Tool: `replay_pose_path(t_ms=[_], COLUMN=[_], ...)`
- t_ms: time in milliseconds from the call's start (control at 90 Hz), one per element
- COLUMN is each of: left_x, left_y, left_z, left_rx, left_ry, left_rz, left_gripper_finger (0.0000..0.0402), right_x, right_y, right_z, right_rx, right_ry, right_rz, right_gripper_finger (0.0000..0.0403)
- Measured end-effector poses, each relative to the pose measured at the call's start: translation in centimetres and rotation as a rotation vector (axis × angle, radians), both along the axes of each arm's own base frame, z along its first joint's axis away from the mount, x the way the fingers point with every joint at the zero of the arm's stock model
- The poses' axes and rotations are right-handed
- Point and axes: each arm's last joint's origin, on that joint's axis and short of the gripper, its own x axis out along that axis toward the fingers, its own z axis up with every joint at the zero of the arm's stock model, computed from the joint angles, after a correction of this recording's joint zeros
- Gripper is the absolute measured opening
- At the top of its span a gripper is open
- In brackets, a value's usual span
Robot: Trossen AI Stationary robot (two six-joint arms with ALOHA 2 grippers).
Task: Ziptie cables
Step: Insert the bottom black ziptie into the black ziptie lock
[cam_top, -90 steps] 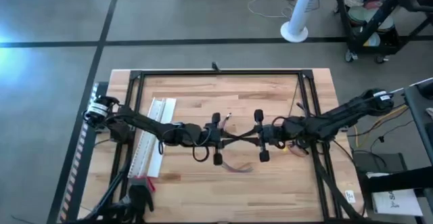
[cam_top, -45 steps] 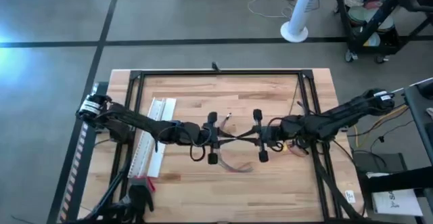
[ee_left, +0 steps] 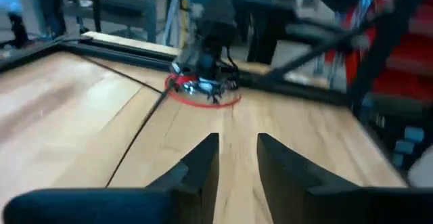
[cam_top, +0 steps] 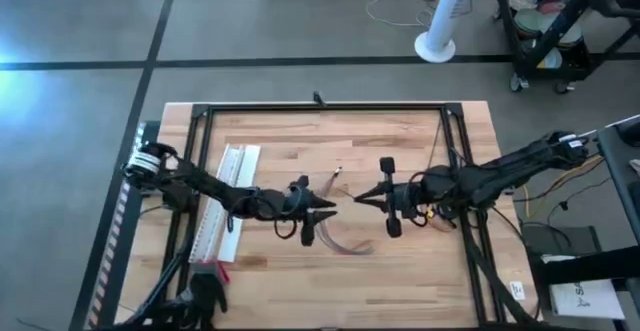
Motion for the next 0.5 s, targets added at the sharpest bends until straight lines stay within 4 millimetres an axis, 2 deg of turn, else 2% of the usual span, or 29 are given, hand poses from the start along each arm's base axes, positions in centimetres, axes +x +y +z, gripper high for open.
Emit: replay_pose_path(t_ms=[167, 389, 500], left_x=[-0.7, 0.2, 1.0], left_y=[0.3, 0.9, 2.0], left_z=[-1.8, -3.2, -4.0], left_rx=[-0.132, -0.255, -0.462], left_ry=[-0.033, -0.002, -0.019], left_rz=[0.029, 0.073, 0.152], left_gripper_finger=[0.0110, 0.0137, 0.0150], right_x=[0.2, 0.4, 0.4], right_y=[-0.1, -0.1, 0.0], right_z=[0.6, 1.3, 1.4], right_rx=[-0.088, -0.136, -0.133], right_ry=[-0.019, -0.025, -0.030], right_rz=[-0.044, -0.039, -0.017], right_gripper_finger=[0.0000, 0.0000, 0.0000])
